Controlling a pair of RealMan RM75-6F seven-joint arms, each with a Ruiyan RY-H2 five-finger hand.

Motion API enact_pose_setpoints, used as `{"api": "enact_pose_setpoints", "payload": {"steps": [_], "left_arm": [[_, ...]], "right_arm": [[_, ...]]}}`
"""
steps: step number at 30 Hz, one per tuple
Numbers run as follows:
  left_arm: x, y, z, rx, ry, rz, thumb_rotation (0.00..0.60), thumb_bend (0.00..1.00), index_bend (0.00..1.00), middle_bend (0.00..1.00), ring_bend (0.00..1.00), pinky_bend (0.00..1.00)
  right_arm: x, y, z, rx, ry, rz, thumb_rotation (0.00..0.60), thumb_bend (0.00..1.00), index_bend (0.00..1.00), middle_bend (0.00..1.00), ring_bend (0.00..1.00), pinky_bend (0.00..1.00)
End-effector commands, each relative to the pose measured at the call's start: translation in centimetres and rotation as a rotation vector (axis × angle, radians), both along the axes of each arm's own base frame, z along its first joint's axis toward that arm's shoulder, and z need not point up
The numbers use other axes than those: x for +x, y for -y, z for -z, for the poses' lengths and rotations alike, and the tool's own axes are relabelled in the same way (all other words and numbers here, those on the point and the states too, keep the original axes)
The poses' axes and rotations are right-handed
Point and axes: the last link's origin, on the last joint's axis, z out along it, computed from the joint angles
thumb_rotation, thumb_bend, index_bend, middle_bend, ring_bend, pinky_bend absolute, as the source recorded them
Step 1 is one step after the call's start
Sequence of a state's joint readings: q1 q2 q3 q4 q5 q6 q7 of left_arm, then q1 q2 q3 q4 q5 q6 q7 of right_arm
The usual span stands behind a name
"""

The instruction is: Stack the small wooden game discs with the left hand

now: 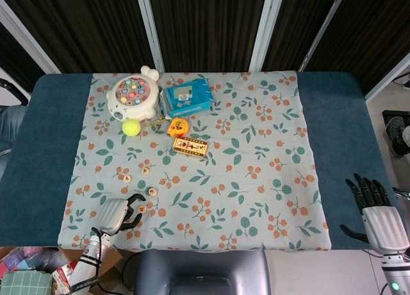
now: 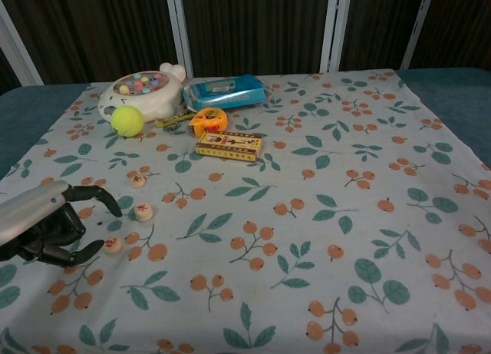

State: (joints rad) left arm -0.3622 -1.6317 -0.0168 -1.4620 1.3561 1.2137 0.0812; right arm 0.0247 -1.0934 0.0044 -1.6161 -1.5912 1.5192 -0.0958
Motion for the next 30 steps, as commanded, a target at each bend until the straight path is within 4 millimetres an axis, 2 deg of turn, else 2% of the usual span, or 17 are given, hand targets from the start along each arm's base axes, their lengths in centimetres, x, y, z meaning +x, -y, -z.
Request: {"api": "enact_pose_setpoints", "payload": {"steps": [1, 16, 30], "left_arm": [[-0.8, 0.5, 1.1, -0.005, -0.016, -0.016, 0.600, 0.42, 0.36, 1.00, 1.00, 1.00], [-1.7, 0.1, 2.0, -0.002, -0.036, -0.036, 0.600, 0.42, 0.40, 1.00, 1.00, 1.00], [-1.6, -0.2, 2.5, -0.017, -0.024, -0.040, 0.600, 0.42, 0.42, 1.00, 1.00, 1.00]], "right_arm": [[0.0, 0.0, 0.0, 0.000, 0.000, 0.000, 0.600, 0.20, 0.00, 0.00, 0.00, 0.00], [-0.1, -0.1, -0.2, -0.009, 0.003, 0.003, 0.600, 0.20, 0.00, 0.00, 0.00, 0.00], [-0.1, 0.0, -0.3, -0.013, 0.004, 0.006, 0.600, 0.19, 0.00, 0.00, 0.00, 0.00]]}}
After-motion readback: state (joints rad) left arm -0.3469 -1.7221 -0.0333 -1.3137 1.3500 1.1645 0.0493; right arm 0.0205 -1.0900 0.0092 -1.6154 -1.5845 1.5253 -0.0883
